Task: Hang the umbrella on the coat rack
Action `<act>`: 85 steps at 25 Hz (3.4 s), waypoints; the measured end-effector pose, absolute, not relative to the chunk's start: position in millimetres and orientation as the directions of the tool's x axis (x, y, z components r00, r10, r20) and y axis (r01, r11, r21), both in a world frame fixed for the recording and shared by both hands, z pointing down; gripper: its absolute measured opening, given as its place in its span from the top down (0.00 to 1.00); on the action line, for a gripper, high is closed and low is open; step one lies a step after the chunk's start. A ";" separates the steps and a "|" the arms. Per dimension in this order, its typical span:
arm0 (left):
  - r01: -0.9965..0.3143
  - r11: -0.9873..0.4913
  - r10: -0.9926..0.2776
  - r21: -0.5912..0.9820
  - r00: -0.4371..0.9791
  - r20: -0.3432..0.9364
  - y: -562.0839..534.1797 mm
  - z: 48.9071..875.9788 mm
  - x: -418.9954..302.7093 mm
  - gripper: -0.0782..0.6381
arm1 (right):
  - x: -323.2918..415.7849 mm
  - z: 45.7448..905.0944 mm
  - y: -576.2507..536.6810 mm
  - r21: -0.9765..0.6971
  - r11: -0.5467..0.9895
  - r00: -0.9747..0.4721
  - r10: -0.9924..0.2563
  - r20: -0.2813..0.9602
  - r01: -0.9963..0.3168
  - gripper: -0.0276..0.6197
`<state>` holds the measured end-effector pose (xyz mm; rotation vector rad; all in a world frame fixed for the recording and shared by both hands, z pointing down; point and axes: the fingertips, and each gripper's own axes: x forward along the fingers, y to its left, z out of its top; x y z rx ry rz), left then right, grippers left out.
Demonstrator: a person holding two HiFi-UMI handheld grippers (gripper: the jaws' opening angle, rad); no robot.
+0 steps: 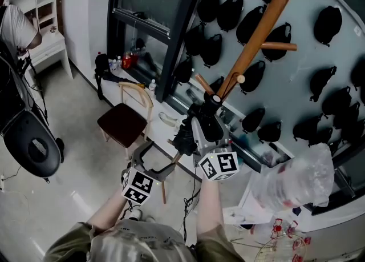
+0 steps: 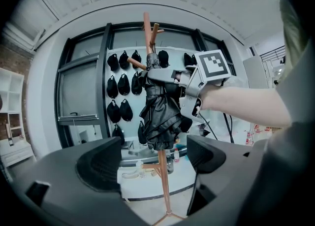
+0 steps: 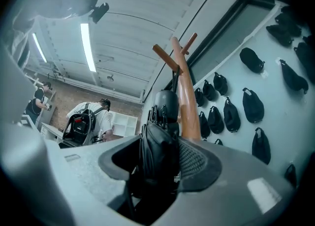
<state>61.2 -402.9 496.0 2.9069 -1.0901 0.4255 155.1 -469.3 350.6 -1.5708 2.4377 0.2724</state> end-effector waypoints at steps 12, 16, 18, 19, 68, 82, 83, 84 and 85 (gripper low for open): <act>-0.669 -0.739 -0.664 -0.077 0.704 0.253 -411.5 502.1 53.8 0.30 | 156.0 357.8 -470.4 0.068 0.321 -0.327 -0.902 -0.283 -0.945 0.56; -0.677 -0.732 -0.672 -0.077 0.697 0.250 -412.8 500.6 55.2 0.30 | 158.7 360.0 -468.9 0.070 0.315 -0.322 -0.906 -0.276 -0.946 0.53; -0.677 -0.732 -0.672 -0.078 0.698 0.246 -412.1 499.6 57.4 0.30 | 161.6 360.8 -467.5 0.065 0.312 -0.317 -0.907 -0.276 -0.948 0.46; -0.676 -0.733 -0.671 -0.078 0.699 0.245 -411.2 499.3 59.0 0.30 | 163.5 361.1 -465.8 0.061 0.311 -0.315 -0.907 -0.280 -0.949 0.46; -0.851 -0.524 -0.820 -0.020 0.511 -0.257 -382.5 405.3 28.7 0.88 | 184.5 395.1 -318.3 0.066 0.101 -0.116 -0.955 -0.272 -0.993 0.96; -0.841 -0.541 -0.804 -0.031 0.527 -0.273 -382.0 399.1 30.5 0.88 | 173.9 381.3 -320.8 0.174 0.068 -0.117 -0.950 -0.289 -0.982 0.96; -0.839 -0.543 -0.803 -0.032 0.530 -0.273 -381.7 399.2 31.3 0.88 | 174.5 380.9 -321.2 0.175 0.065 -0.114 -0.951 -0.288 -0.982 0.96; -0.837 -0.546 -0.801 -0.033 0.533 -0.273 -381.6 399.3 32.0 0.88 | 175.1 380.4 -321.5 0.176 0.063 -0.112 -0.951 -0.287 -0.982 0.96; -0.836 -0.548 -0.799 -0.035 0.535 -0.273 -381.6 399.3 32.8 0.88 | 175.7 379.7 -321.6 0.175 0.062 -0.111 -0.951 -0.287 -0.983 0.96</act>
